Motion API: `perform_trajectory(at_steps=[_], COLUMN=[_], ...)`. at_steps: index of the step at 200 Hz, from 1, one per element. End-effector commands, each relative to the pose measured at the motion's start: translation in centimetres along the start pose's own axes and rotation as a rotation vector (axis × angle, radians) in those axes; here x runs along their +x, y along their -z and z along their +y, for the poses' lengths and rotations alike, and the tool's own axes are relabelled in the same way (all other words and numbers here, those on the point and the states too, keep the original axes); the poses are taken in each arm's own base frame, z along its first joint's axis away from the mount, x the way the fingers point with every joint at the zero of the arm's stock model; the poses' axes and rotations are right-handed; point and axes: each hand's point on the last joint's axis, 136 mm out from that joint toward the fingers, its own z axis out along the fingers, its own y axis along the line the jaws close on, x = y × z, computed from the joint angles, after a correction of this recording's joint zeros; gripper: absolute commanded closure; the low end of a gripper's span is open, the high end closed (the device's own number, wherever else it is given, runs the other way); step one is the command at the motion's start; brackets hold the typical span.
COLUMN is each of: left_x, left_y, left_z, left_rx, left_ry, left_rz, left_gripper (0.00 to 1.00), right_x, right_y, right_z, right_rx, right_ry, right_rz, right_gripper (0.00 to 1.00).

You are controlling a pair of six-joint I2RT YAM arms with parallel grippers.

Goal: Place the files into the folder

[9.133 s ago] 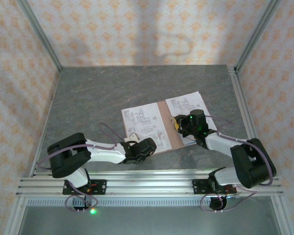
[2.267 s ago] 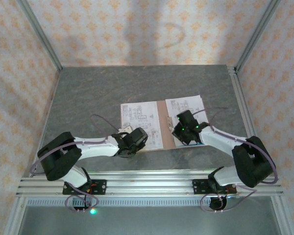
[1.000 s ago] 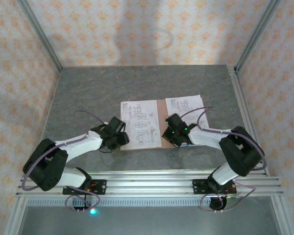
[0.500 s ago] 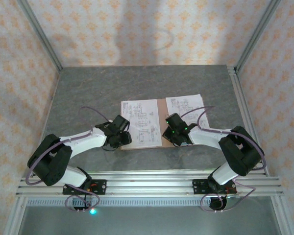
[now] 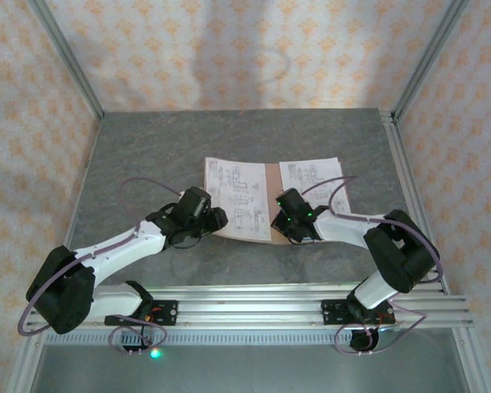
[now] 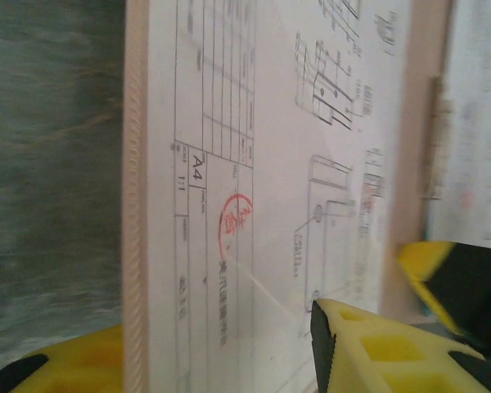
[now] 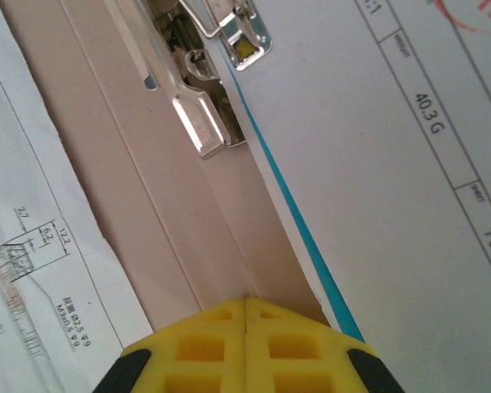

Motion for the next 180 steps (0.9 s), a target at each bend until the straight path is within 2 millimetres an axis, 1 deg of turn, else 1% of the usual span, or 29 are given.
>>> perform_trajectory(at_steps=[1,14,33,40,48,60,70,81,102,119,131,143,160,180], left_x=[0.4,0.3,-0.1,-0.1,-0.3,-0.4,-0.4,-0.4,-0.9,-1.6,-2.2,-2.8,-3.6,-4.1], left_y=[0.0,0.0,0.3,0.4,0.7,1.2,1.6,2.2,3.9,5.8,7.5,9.3,11.7,14.0], left_z=[-2.8,-3.2,-3.6,-3.6,-3.6,-3.1,-2.5,-1.7,-0.3,1.2,2.3,3.2,3.9,4.5], left_rx=[0.134,0.143,0.133,0.122,0.102,0.039,-0.027,-0.096,-0.230,-0.340,-0.410,-0.465,-0.505,-0.543], left_ry=[0.016,0.013,0.000,-0.010,-0.025,-0.055,-0.088,-0.122,-0.182,-0.208,-0.218,-0.229,-0.243,-0.295], left_rz=[0.023,0.027,0.025,0.024,0.019,0.014,0.009,0.005,-0.036,-0.076,-0.112,-0.150,-0.199,-0.222], left_gripper=[0.57,0.62,0.74,0.80,0.89,1.00,1.00,1.00,1.00,1.00,1.00,1.00,1.00,1.00], right_x=[2.8,2.8,2.9,2.8,2.8,2.6,2.4,2.0,0.8,-0.5,-1.4,-2.1,-2.5,-2.5], right_y=[-1.3,-1.3,-1.3,-1.3,-1.3,-1.1,-0.7,0.2,3.1,5.7,7.0,7.5,7.3,7.0], right_z=[-5.0,-5.0,-4.9,-4.8,-4.5,-3.7,-2.4,-0.8,2.4,4.1,4.2,3.5,1.5,-0.6], right_rx=[0.179,0.181,0.176,0.172,0.163,0.134,0.090,0.052,-0.028,-0.080,-0.093,-0.094,-0.082,-0.073], right_ry=[0.020,0.021,0.020,0.020,0.023,0.040,0.069,0.114,0.168,0.183,0.174,0.138,0.066,0.006], right_rz=[0.107,0.108,0.109,0.108,0.110,0.109,0.107,0.098,0.057,-0.006,-0.049,-0.067,-0.071,-0.071], right_gripper=[1.00,1.00,1.00,1.00,1.00,1.00,0.92,0.82,0.63,0.52,0.48,0.47,0.51,0.53])
